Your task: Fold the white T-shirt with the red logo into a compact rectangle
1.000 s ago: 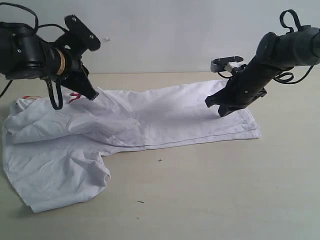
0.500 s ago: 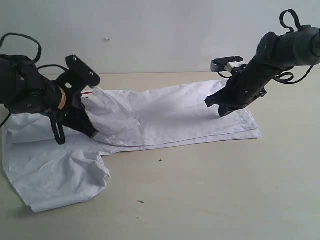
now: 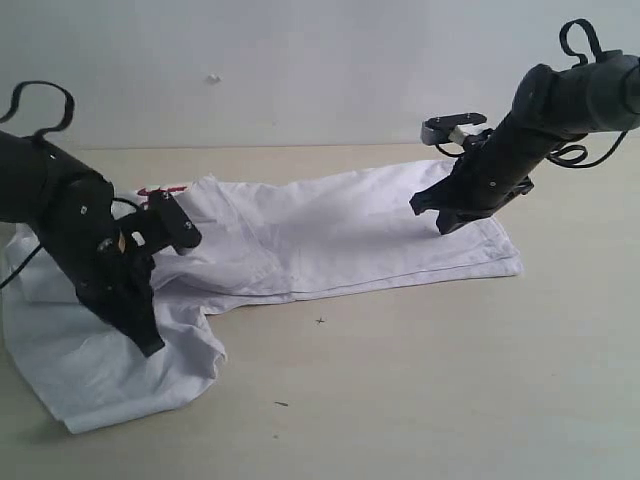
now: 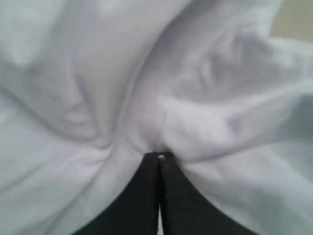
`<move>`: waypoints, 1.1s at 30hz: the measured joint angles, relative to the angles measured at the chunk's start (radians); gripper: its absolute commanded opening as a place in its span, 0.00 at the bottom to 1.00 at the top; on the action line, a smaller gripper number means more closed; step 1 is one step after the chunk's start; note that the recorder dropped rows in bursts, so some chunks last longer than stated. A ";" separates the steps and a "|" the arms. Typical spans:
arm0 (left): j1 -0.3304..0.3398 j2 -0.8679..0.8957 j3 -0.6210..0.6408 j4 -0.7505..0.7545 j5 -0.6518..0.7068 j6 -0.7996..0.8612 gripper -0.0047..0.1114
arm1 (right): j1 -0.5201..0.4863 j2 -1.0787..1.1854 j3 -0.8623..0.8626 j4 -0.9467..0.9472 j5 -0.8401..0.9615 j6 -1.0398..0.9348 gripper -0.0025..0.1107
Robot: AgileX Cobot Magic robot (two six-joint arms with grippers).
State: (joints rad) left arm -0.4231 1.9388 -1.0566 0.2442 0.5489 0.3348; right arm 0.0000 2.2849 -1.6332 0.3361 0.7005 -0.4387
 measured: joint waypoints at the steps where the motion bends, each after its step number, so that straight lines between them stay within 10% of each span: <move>1: 0.000 -0.015 0.000 -0.036 -0.008 0.026 0.04 | 0.000 0.000 0.000 0.000 0.000 0.000 0.02; 11: 0.013 -0.099 -0.014 -0.175 -0.410 0.075 0.05 | 0.000 0.000 0.000 0.000 0.000 0.000 0.02; 16: 0.041 0.006 -0.057 -0.193 -0.541 -0.036 0.35 | 0.000 0.000 0.000 0.000 0.000 0.000 0.02; 33: 0.161 0.125 -0.268 -0.197 -0.289 -0.108 0.36 | 0.000 0.000 0.000 0.000 -0.016 0.000 0.02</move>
State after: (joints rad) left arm -0.2623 2.0636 -1.3246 0.0471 0.2595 0.2267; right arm 0.0000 2.2849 -1.6332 0.3361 0.6846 -0.4387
